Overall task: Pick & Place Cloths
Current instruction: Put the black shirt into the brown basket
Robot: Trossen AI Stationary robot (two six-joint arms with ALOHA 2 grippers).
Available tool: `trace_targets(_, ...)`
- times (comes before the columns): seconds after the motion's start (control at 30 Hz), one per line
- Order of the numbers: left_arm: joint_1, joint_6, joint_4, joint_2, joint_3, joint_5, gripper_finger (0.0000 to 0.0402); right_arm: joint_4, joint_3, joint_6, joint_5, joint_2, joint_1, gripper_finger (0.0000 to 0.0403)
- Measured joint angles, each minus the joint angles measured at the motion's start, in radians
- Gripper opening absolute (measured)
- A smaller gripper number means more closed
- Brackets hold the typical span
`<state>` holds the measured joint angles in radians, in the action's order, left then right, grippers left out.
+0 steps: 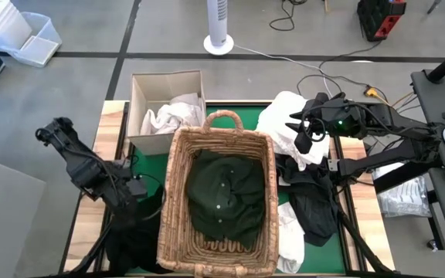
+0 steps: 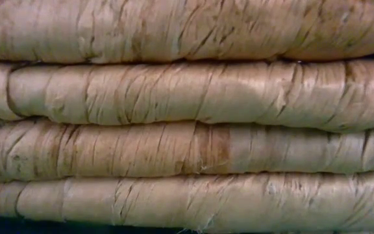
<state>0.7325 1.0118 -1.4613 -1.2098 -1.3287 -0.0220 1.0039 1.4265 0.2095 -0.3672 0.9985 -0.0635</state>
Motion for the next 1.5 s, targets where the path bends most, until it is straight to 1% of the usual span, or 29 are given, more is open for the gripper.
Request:
trace_targets(0.3, 0.056, -0.035, 0.212, 0.000, 0.193, 0.013, 0.0190, -0.002, 0.000, 0.001, 0.000, 0.000, 0.000, 0.0159)
trace_targets(0.47, 0.074, -0.060, 0.299, 0.000, 0.268, 0.013, 0.0190, -0.021, 0.000, 0.001, 0.000, 0.000, 0.000, 0.0157)
trace_targets(0.67, 0.106, -0.061, 0.340, 0.000, 0.334, 0.014, 0.0190, -0.022, 0.000, 0.014, 0.000, 0.006, 0.000, 0.0148)
trace_targets(0.87, 0.178, -0.032, 0.350, 0.000, 0.362, 0.017, 0.0190, -0.022, -0.001, 0.029, 0.000, 0.017, 0.000, 0.0156)
trace_targets(1.07, 0.231, 0.030, 0.386, 0.000, 0.393, 0.079, 0.0190, -0.030, -0.001, 0.035, 0.001, 0.025, 0.000, 0.0167)
trace_targets(1.33, 0.239, 0.050, 0.584, 0.000, 0.516, 0.084, 0.0190, -0.046, -0.001, 0.052, 0.001, 0.040, 0.000, 0.0176)
trace_targets(1.5, 0.239, 0.069, 0.677, 0.001, 0.588, 0.084, 0.0190, -0.046, -0.001, 0.068, 0.006, 0.045, 0.000, 0.0172)
